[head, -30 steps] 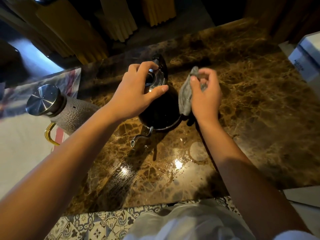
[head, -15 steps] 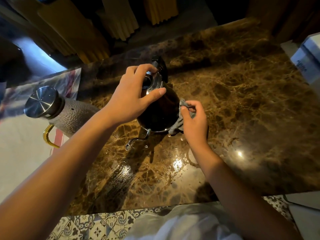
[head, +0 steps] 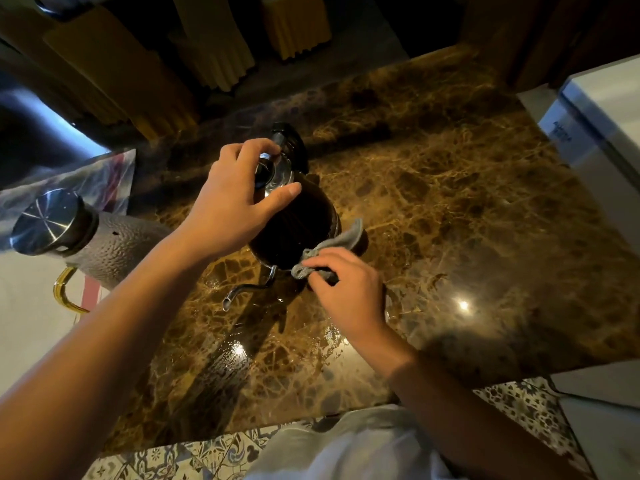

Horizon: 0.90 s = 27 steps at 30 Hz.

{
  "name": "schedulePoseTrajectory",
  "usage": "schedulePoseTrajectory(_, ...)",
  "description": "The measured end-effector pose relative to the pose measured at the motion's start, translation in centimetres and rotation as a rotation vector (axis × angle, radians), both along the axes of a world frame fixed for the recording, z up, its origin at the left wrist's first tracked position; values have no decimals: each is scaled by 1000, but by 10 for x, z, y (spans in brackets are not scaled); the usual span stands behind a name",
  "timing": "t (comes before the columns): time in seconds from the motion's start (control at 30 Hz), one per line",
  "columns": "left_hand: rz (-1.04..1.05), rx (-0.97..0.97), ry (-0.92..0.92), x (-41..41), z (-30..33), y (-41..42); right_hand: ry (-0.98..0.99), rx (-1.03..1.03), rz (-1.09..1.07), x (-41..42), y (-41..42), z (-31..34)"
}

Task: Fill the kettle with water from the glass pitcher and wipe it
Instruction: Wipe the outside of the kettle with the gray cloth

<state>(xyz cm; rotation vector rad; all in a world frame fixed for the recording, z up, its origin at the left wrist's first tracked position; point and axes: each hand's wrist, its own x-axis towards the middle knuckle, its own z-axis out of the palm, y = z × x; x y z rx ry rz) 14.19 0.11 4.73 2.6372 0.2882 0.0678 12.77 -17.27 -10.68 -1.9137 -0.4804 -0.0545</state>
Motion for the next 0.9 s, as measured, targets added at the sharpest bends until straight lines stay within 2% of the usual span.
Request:
schedulePoseTrajectory(0.13,-3,1,-22,-1,-1,-1,35,-103,87,-2,3,-1)
schedulePoseTrajectory(0.2,-8,-19,-19,-2,-1,1,183,-108,175,11,1,4)
schedulePoseTrajectory(0.23,-15,-38,-16,-2,-1,2,285,-26,204,19,-3,10)
schedulePoseTrajectory(0.3,-37,-68,-11,-3,1,5,329,164,152,35,-10,23)
schedulePoseTrajectory(0.43,-186,-120,-4,-6,4,12,327,331,79,65,-5,42)
schedulePoseTrajectory(0.6,-311,-260,26,-14,6,29,274,317,0,52,11,34)
schedulePoseTrajectory(0.77,-365,-237,53,-14,4,34,524,191,-103,66,0,20)
schedulePoseTrajectory(0.9,-368,-252,41,-13,2,34,307,307,-60,77,6,48)
